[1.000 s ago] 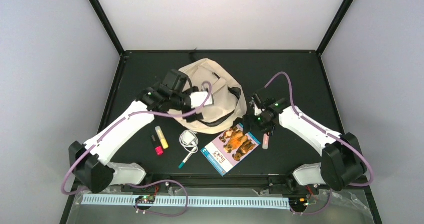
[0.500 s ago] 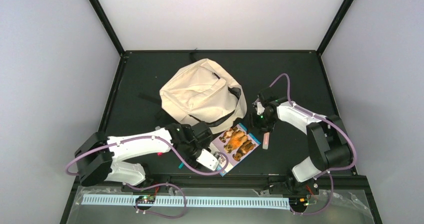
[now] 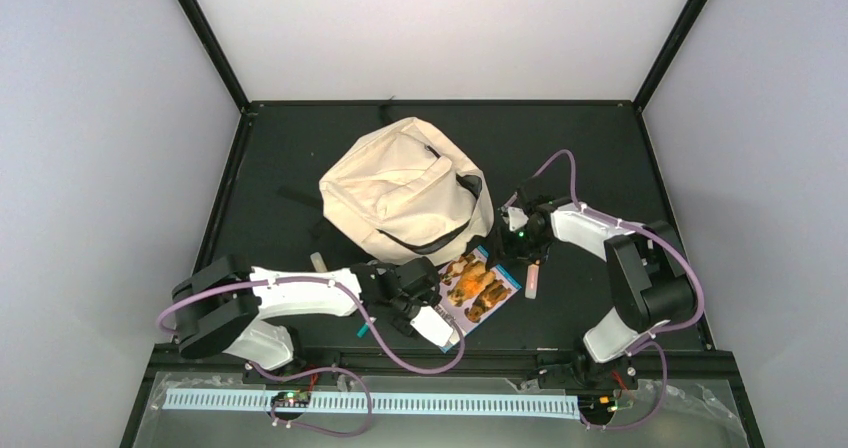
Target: Pack the student bag
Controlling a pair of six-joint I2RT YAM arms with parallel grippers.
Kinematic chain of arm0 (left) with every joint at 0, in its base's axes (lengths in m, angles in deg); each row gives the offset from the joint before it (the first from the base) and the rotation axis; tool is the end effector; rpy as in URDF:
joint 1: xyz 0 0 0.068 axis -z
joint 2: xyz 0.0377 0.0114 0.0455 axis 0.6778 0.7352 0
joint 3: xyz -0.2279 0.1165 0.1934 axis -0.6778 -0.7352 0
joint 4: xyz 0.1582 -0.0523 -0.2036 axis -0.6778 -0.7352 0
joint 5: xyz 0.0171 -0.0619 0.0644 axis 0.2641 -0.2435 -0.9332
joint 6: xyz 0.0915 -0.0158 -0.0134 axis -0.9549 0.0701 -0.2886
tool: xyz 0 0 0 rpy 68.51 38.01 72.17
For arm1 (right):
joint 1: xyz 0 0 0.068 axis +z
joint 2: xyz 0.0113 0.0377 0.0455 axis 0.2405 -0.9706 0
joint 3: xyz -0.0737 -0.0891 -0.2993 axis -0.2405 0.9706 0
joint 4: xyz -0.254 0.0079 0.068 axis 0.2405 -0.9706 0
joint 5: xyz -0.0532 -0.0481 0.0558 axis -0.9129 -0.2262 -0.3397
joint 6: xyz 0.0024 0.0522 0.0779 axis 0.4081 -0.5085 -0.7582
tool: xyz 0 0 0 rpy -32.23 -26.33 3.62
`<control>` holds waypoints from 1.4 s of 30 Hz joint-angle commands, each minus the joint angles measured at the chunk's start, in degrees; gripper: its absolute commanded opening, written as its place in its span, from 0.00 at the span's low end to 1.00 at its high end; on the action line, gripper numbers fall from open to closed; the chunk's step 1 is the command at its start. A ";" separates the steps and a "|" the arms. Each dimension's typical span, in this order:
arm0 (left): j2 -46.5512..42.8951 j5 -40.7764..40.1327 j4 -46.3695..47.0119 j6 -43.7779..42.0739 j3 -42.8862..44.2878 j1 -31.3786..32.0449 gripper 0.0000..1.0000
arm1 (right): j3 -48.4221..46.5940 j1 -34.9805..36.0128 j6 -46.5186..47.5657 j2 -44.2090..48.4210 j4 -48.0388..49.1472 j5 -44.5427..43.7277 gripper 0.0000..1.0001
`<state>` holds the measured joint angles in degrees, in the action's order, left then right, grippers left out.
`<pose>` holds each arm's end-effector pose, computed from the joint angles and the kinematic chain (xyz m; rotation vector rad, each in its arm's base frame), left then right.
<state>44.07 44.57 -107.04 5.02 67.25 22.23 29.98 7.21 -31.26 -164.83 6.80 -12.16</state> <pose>0.1035 -0.2488 0.1561 2.3634 1.2379 -0.2261 0.2503 0.1338 0.1505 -0.1018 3.0129 0.7127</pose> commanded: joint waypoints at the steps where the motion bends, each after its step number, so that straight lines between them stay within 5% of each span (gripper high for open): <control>1: 1.46 -5.12 7.08 -2.87 -4.21 0.22 0.57 | 3.51 0.06 0.34 -1.11 4.11 9.12 0.57; 10: 1.99 -4.59 9.49 -2.86 -5.51 0.13 0.56 | 9.07 0.20 -4.41 3.70 12.24 25.95 0.53; 17: 0.38 -4.86 9.79 -3.42 -6.23 -0.17 0.56 | 11.43 0.23 -6.25 10.42 12.26 29.87 0.50; 32: -2.13 -4.50 10.50 -4.03 -6.62 -1.94 0.57 | 13.91 1.92 -8.72 16.20 9.78 29.27 0.39; 42: -2.15 -4.45 11.91 -3.14 -6.24 -2.15 0.57 | 12.02 5.45 -10.66 16.04 6.53 18.44 0.32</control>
<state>39.51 44.86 -102.56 3.33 62.07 21.55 42.24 7.01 -37.82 -148.26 21.40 -2.22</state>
